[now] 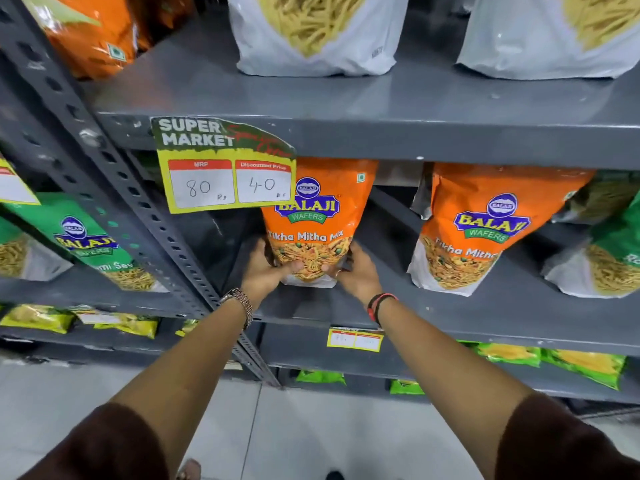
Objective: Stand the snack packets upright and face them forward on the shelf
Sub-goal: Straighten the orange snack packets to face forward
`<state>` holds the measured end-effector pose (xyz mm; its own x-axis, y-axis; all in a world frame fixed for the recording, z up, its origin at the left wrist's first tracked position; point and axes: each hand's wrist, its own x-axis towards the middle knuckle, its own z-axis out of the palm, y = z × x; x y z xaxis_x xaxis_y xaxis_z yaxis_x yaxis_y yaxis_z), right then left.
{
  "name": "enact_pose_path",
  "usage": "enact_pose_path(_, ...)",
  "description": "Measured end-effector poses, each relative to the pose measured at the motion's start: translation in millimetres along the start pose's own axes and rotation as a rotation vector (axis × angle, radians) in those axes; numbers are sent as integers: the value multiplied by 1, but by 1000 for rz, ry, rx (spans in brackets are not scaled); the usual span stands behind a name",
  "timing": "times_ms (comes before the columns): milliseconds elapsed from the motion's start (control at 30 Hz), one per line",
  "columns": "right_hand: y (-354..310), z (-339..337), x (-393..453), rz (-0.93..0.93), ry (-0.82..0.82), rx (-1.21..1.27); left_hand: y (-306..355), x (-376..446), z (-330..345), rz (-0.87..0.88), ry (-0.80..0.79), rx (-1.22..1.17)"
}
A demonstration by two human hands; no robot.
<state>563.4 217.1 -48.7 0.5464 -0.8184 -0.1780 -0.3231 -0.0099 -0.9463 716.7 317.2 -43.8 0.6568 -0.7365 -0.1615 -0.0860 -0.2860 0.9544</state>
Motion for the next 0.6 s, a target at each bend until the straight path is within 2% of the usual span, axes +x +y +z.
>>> enact_pose_path(333,3,7,5,-4,72,-46,-6,4,-3,0,6,45)
enact_pose_path(467,0,6,2,-30,30,-54,-7,0,-3,20,28,33)
enact_pose_path(533,2,2,-5,-48,6,-71,-11,-7,0,20,60,33)
enact_pose_path(600,9,-8,-17,-46,25,-84,-20,-20,6,-2,158,33)
